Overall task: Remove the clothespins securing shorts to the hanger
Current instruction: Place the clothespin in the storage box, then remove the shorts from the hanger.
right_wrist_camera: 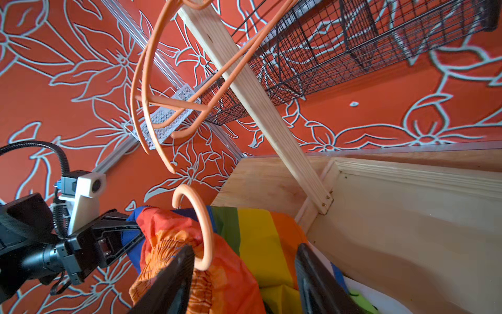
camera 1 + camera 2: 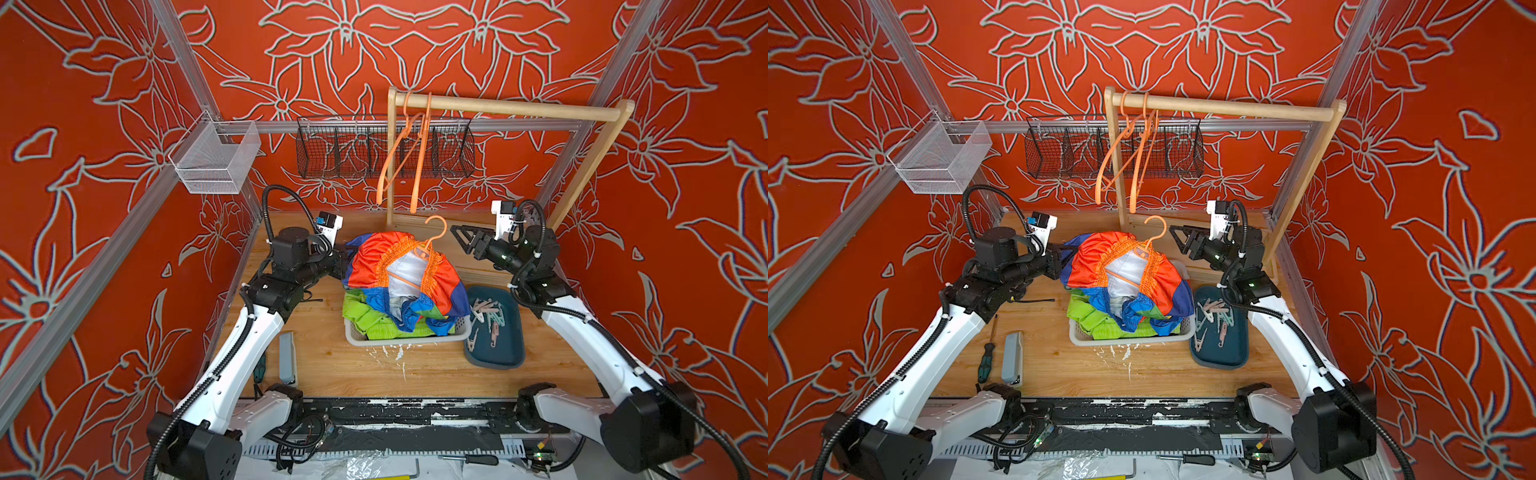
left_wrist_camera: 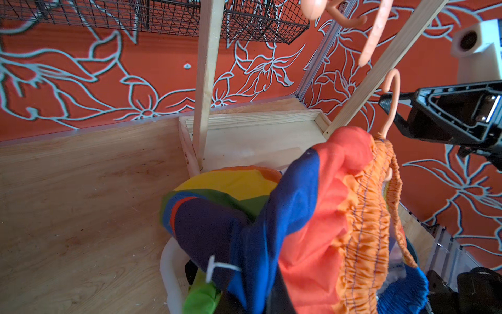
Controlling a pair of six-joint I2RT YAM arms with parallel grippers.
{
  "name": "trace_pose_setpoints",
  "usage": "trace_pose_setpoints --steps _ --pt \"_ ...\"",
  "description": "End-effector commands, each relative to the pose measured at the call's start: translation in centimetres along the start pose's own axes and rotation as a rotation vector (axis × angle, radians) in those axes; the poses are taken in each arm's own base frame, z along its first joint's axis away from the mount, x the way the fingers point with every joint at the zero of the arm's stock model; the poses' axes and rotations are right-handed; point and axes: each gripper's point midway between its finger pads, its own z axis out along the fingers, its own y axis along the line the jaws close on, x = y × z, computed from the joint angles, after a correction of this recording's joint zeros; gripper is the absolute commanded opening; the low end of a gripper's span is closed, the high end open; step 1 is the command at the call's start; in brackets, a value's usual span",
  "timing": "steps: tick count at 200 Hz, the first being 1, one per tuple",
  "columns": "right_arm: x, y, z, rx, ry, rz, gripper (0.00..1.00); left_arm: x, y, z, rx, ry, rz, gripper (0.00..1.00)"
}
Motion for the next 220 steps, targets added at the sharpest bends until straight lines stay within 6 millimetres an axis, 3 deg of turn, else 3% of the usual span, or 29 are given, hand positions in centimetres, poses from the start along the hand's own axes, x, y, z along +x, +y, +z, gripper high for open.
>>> trace_pose_setpoints --steps 1,63,103,143,154,164,189,220 --pt "-1.5 3.1 0.7 -0.107 -0.036 -0.002 0.62 -1.2 -0.7 -0.2 0.037 -0.046 0.009 0.0" --pt "0.0 4.3 2.9 -0.153 0.0 0.013 0.57 -1.2 -0.7 -0.2 0.038 -0.047 0.01 0.0" --pt "-0.2 5.1 3.5 -0.188 0.0 0.015 0.24 -1.2 -0.6 -0.2 0.029 -0.048 0.012 0.0" --pt "-0.1 5.2 3.6 -0.191 0.006 0.017 0.0 -1.0 0.0 0.1 0.004 -0.031 0.006 0.0" --pt "-0.2 5.3 3.5 -0.19 0.005 0.012 0.0 -1.0 0.3 0.2 -0.012 -0.023 -0.004 0.0" --pt "-0.2 5.3 3.5 -0.185 0.003 0.003 0.0 -1.0 0.6 0.3 -0.026 -0.018 -0.008 0.24" --pt "-0.4 5.2 3.6 -0.167 0.007 -0.032 0.0 -1.3 1.1 -0.1 -0.067 -0.036 -0.007 1.0" --pt "-1.1 5.3 4.1 -0.139 0.031 -0.106 0.0 -2.9 1.1 -2.0 -0.153 -0.078 0.052 0.97"
